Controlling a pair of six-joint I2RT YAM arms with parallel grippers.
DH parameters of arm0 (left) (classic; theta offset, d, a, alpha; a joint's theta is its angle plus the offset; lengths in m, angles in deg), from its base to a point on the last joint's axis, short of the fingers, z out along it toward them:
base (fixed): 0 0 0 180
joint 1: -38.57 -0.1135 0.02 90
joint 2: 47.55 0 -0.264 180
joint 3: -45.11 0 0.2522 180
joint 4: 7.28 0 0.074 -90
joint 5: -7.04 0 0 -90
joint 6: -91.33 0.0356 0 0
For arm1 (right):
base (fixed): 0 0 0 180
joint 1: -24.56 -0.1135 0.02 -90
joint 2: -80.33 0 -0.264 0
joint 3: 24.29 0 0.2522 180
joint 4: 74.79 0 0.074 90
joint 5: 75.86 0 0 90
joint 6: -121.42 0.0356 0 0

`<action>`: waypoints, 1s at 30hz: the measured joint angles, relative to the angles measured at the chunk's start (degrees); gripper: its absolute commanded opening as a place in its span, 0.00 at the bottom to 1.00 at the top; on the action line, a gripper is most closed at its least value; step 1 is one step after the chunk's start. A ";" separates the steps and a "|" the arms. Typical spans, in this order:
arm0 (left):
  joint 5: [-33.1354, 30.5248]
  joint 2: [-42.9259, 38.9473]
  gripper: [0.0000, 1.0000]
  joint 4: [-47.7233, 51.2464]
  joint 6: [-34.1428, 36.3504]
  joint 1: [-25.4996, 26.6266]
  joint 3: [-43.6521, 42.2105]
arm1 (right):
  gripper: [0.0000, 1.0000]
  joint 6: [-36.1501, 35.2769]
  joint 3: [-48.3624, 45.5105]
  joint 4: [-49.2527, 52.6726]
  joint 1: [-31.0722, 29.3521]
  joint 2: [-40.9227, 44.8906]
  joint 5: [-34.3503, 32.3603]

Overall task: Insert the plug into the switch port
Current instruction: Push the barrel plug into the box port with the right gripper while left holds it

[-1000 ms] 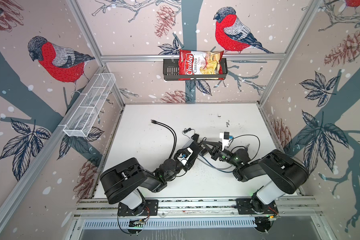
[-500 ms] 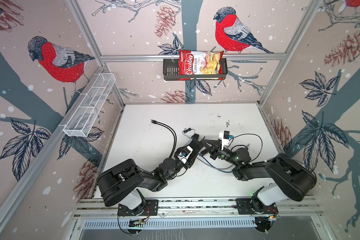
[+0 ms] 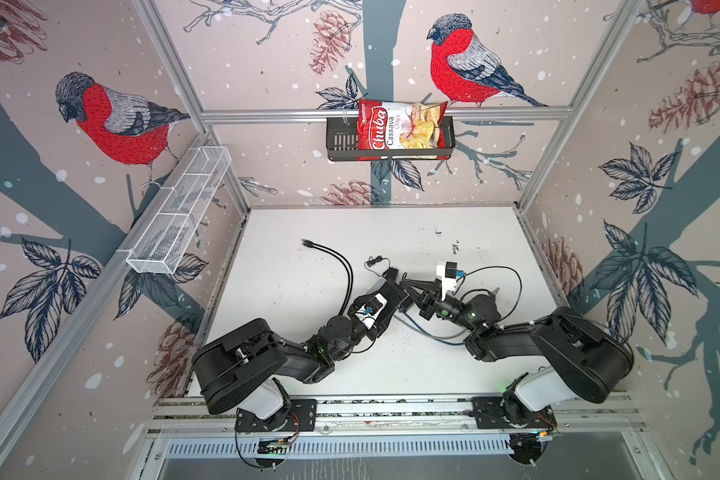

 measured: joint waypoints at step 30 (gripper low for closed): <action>-0.07 -1.16 0.33 0.44 0.59 0.00 -0.44 | 0.06 0.04 -1.64 -3.48 -0.42 -2.32 -1.53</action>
